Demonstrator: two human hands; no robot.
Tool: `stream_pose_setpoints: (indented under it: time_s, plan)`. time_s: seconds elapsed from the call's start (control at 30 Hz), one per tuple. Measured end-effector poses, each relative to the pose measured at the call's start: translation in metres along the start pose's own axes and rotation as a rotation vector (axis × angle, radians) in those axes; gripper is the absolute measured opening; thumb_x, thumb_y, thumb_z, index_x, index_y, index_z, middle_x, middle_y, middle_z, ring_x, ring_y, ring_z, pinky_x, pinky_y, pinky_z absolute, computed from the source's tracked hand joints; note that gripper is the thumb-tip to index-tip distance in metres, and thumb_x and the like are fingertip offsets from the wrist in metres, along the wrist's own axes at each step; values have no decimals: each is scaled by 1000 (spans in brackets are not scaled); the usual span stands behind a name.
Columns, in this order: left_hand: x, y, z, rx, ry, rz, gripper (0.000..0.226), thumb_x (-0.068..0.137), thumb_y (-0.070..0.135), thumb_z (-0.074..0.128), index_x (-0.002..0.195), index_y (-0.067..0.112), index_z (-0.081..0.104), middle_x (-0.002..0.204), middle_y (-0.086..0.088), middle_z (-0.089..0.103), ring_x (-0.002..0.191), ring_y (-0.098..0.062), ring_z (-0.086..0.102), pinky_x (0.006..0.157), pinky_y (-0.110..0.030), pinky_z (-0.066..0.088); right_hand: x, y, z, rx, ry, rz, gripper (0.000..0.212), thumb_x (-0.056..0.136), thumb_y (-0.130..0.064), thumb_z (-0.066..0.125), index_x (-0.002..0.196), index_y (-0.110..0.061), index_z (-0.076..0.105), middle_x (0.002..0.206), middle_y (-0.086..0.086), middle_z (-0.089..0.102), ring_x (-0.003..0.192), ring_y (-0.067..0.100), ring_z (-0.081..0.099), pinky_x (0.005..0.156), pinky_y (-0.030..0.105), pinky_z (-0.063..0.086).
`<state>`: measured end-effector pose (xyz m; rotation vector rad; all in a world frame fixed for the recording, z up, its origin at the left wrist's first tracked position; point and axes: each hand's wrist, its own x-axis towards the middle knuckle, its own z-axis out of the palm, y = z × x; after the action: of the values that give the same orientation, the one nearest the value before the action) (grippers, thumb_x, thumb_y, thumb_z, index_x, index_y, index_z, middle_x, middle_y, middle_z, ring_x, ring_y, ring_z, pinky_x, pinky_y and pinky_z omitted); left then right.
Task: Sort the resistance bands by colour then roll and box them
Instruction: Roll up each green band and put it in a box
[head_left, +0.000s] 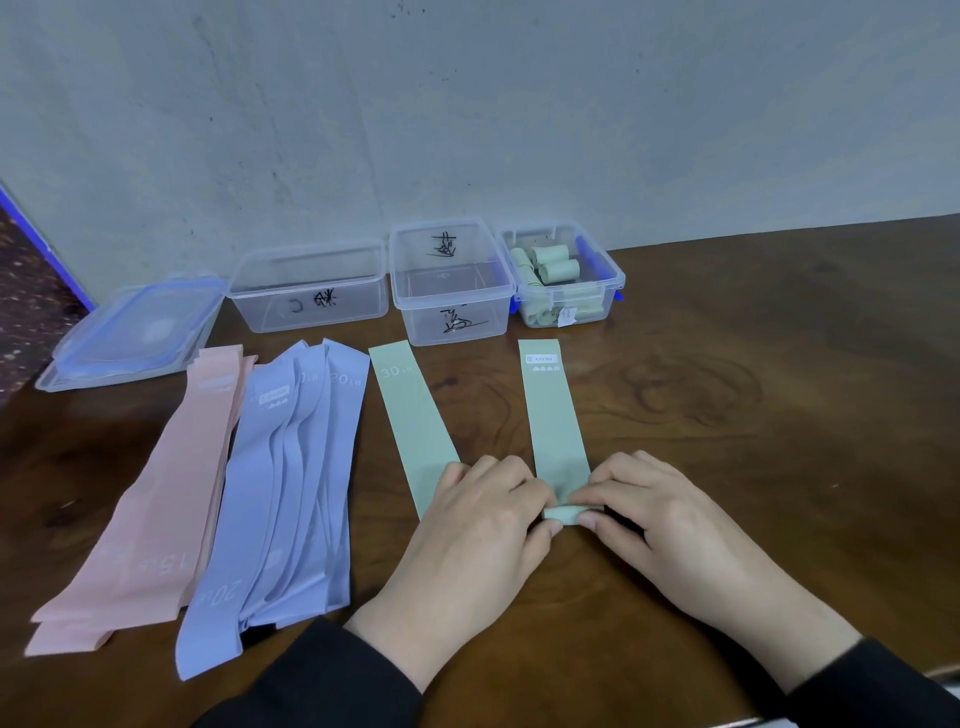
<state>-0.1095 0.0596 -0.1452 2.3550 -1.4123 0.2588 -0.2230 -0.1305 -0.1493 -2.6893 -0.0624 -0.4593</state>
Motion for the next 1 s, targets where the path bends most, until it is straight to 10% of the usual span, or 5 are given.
stream_pose_setpoints:
  time_s: [1.0]
  plan:
    - [0, -1, -1, -11, 9, -15, 19, 97, 44, 57, 111, 34, 65, 105, 18, 58, 97, -5, 51, 89, -28, 44, 0, 0, -1, 11, -14, 46, 27, 99, -45, 54, 116, -35, 71, 106, -26, 52, 102, 9, 54, 85, 25, 49]
